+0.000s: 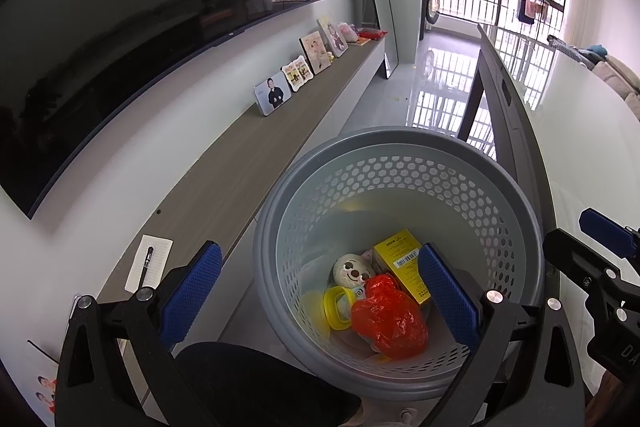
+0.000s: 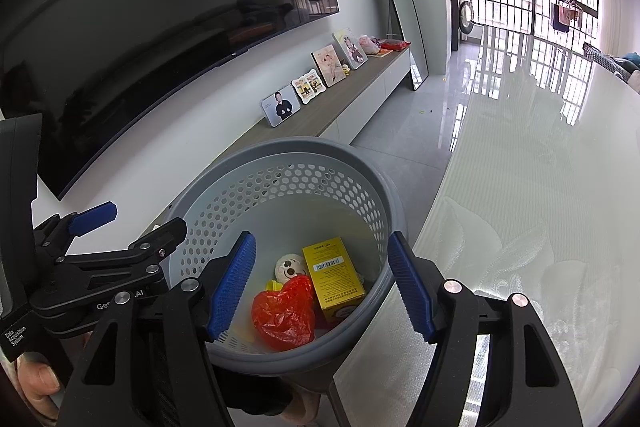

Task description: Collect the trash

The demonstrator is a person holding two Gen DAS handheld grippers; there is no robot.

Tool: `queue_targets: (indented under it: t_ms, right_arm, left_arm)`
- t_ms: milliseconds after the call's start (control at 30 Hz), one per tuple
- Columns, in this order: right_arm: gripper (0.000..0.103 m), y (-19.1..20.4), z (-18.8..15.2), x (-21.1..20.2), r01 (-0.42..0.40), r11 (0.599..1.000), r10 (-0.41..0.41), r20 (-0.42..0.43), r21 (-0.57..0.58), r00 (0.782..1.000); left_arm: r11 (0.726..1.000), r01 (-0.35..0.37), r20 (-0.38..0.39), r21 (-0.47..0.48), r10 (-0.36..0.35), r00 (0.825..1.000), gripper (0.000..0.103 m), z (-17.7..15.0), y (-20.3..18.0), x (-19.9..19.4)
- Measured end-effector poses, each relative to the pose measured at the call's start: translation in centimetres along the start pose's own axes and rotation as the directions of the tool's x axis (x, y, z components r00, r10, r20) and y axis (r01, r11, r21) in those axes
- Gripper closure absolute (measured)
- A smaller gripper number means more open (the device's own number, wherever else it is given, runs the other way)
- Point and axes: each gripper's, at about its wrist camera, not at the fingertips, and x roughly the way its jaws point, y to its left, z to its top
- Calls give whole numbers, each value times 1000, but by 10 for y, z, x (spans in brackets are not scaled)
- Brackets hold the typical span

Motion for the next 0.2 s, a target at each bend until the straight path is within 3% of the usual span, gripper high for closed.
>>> queue_targets:
  t_ms: [200]
  right_arm:
    - [37,0,0,0,0,1000,0,1,0,1000]
  left_arm:
    - [1000,-11,3,5,11,1000,6,0,0,0]
